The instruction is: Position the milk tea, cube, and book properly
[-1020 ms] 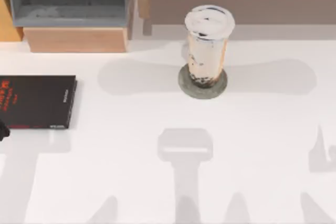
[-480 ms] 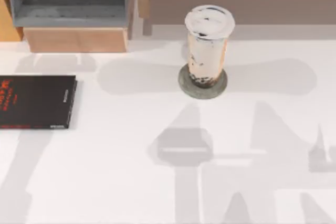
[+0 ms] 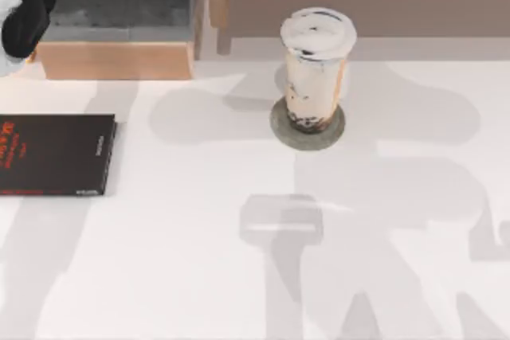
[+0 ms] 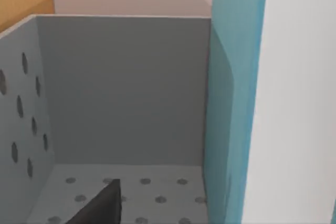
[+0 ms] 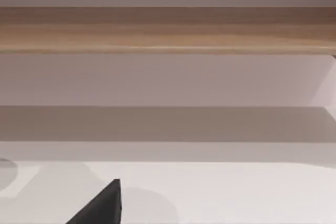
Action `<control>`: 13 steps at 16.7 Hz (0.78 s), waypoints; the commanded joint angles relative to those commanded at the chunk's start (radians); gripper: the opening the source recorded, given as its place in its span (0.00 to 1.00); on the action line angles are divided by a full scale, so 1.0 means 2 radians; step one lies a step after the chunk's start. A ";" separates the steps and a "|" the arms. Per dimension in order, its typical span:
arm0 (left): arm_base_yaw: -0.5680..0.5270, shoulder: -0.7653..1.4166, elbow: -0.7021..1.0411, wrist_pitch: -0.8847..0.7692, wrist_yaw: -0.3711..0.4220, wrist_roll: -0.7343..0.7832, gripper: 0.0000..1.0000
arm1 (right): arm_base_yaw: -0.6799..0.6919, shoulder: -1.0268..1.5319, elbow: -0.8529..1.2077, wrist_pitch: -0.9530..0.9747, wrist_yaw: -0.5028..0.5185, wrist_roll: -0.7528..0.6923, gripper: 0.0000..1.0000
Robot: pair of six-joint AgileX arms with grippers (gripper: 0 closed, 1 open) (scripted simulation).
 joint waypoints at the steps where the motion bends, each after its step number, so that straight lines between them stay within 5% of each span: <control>1: -0.002 0.019 0.014 0.007 -0.002 0.000 1.00 | 0.000 0.000 0.000 0.000 0.000 0.000 1.00; 13: -0.003 0.075 0.074 0.007 0.000 0.000 1.00 | 0.000 0.000 0.000 0.000 0.000 0.000 1.00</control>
